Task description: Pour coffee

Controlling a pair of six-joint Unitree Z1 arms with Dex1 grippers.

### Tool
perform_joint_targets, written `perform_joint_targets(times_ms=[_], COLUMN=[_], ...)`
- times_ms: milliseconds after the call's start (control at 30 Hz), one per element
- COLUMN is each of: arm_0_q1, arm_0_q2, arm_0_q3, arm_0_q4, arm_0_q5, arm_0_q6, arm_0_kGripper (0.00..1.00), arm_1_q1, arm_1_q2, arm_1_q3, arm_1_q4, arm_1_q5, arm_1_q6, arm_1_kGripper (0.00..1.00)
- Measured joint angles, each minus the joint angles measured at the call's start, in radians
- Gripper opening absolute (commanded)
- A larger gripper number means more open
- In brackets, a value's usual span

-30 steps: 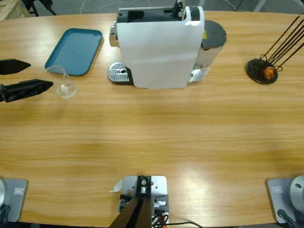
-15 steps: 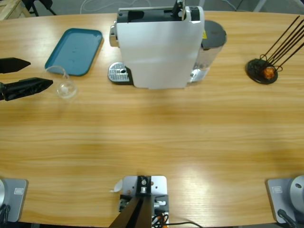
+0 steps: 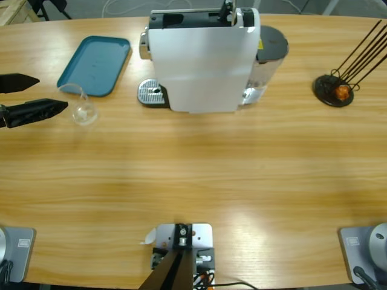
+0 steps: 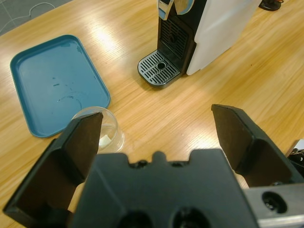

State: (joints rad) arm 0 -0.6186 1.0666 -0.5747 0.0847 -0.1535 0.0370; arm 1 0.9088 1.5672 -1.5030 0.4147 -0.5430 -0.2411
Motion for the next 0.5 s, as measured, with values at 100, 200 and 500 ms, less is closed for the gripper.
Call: perform_joint_targets(times_ms=[100,200,500], arm_0_q1=[0.000,0.000,0.000], arm_0_q2=[0.002,0.002,0.003], arm_0_q3=[0.000,0.001,0.008], arm_0_q4=[0.000,0.000,-0.008], arm_0_q5=[0.000,0.000,0.000], arm_0_q6=[0.000,0.000,0.000], arm_0_kGripper=[1.000,1.000,1.000], arm_1_q1=[0.000,0.010,0.064], arm_1_q2=[0.025,0.060,0.176], arm_1_q3=[-0.011,-0.036,-0.147], arm_1_q4=[-0.006,-0.007,-0.007], arm_1_q5=[0.000,0.000,0.000], arm_1_q6=[-0.009,-0.015,-0.018], arm_1_kGripper=[0.000,0.000,0.000])
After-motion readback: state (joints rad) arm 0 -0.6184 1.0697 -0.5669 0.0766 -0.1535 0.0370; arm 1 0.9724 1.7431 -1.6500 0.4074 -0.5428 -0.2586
